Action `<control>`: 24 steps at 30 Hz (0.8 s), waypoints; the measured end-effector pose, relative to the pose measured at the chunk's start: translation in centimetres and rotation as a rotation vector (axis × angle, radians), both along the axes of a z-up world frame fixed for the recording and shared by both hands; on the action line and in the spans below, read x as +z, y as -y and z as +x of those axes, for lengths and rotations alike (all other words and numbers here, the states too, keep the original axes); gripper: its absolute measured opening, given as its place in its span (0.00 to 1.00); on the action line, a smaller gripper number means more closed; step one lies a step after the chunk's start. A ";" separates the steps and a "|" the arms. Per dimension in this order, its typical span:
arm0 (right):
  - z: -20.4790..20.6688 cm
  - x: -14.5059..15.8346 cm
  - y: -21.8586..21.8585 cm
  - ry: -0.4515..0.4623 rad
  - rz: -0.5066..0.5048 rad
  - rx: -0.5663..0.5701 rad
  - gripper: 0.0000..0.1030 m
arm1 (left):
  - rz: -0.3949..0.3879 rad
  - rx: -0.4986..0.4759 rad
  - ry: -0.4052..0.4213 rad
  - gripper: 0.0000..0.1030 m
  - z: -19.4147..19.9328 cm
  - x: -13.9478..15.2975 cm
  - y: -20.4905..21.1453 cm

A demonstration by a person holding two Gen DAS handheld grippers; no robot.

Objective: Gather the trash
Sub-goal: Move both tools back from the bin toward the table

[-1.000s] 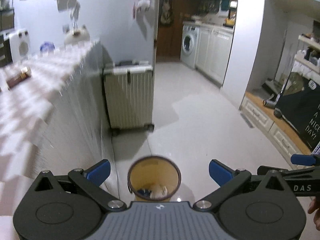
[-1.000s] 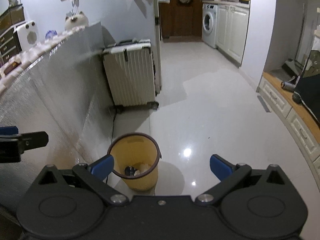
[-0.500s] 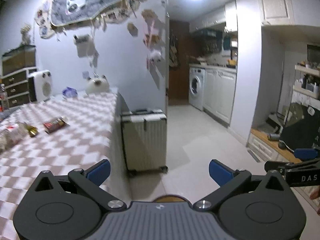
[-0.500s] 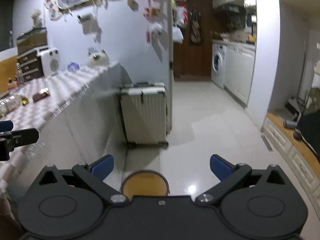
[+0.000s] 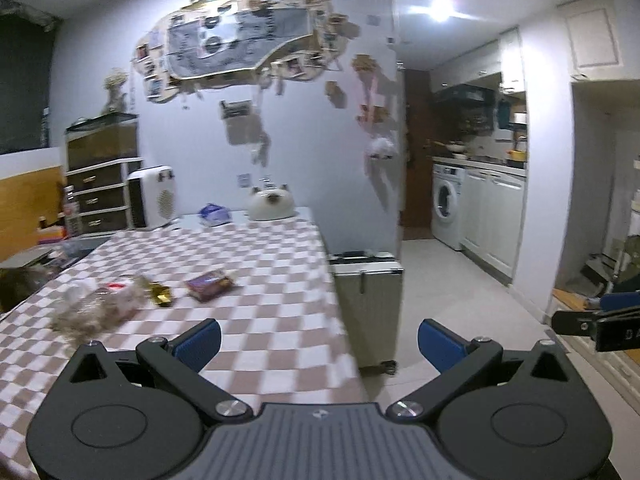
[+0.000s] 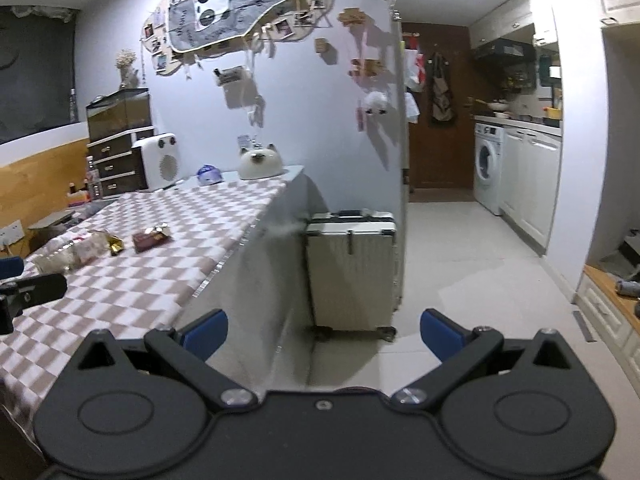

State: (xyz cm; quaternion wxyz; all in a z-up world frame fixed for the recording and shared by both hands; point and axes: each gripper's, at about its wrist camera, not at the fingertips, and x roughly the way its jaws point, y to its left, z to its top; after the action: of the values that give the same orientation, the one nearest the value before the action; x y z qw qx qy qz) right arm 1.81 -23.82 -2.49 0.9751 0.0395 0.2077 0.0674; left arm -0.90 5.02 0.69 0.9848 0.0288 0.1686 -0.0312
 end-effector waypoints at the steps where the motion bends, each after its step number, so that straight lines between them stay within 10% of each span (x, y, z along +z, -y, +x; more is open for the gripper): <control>1: 0.4 0.3 -0.7 -0.003 -0.002 0.009 1.00 | -0.001 0.015 -0.001 1.00 0.2 0.1 -0.9; 24: 12.7 3.9 -17.7 -0.018 -0.018 0.230 1.00 | -0.028 0.324 -0.089 1.00 7.1 0.5 -23.1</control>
State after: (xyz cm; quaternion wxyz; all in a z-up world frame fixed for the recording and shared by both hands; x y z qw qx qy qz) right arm 14.48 -6.08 1.45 0.9593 0.0073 0.2205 0.1765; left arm 6.18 28.16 1.14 0.9688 -0.0137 0.2138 0.1245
